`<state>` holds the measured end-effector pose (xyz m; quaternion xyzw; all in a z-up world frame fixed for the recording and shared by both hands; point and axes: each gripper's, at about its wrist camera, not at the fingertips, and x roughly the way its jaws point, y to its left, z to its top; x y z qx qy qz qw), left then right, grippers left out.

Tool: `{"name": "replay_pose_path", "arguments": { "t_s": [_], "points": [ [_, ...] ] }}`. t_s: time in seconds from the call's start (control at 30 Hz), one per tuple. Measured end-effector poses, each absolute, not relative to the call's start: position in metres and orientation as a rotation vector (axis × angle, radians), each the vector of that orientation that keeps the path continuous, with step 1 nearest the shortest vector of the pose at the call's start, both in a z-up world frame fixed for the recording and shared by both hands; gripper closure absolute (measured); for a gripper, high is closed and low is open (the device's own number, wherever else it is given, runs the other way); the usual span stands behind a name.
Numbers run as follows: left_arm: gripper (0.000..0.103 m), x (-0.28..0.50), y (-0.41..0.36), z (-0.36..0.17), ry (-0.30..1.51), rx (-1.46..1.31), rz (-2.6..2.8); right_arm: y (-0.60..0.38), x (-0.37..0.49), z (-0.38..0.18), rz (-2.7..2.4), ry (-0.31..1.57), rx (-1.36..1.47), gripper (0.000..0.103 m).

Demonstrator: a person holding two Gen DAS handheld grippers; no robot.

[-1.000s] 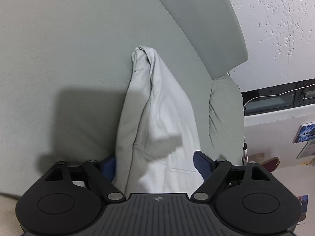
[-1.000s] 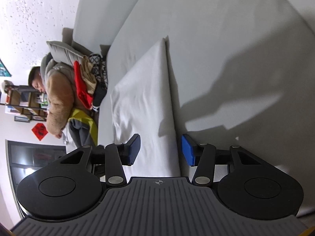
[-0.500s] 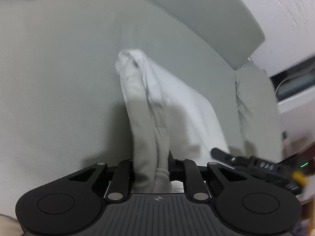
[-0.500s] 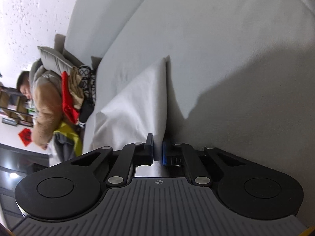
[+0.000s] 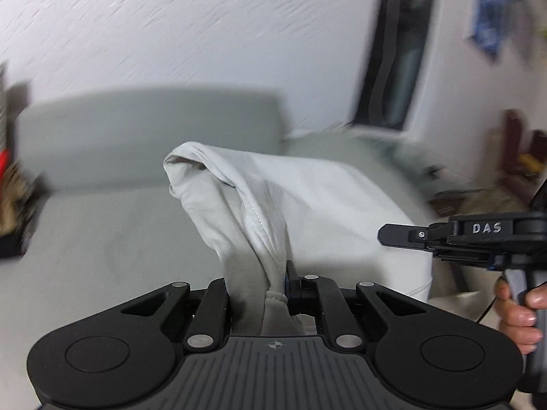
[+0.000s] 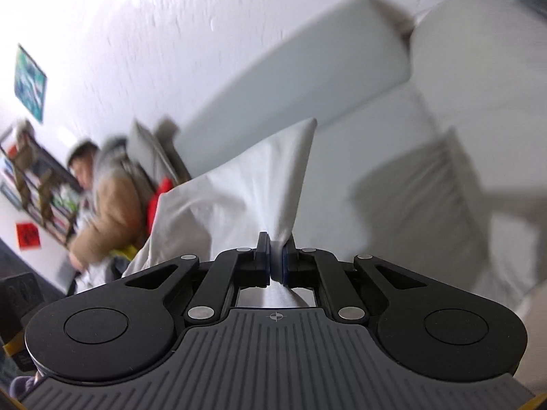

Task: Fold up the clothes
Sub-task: 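Lift the folded shirt and carry it toward the sofa seat by the glass table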

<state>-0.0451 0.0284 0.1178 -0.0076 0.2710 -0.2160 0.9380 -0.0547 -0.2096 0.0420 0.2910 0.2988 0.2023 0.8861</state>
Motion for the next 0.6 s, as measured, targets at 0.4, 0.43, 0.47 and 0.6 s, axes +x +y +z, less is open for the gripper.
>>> {"name": "replay_pose_path", "arguments": {
  "t_s": [0.4,0.43,0.47,0.6],
  "points": [
    [0.093,-0.022,-0.113,0.150,0.526,-0.161,-0.876,-0.346,-0.178,0.144,0.015,0.209,0.479,0.097],
    [0.093,-0.014,-0.128,0.140,0.552,-0.158,-0.891,-0.357,-0.175,0.141,-0.025,0.210,0.468,0.097],
    [0.093,-0.005,-0.141,0.129,0.575,-0.148,-0.901,-0.367,-0.168,0.135,-0.055,0.224,0.462,0.097],
    [0.093,0.026,-0.185,0.083,0.654,-0.063,-0.900,-0.413,-0.130,0.101,-0.151,0.320,0.462,0.097]
  ]
}}
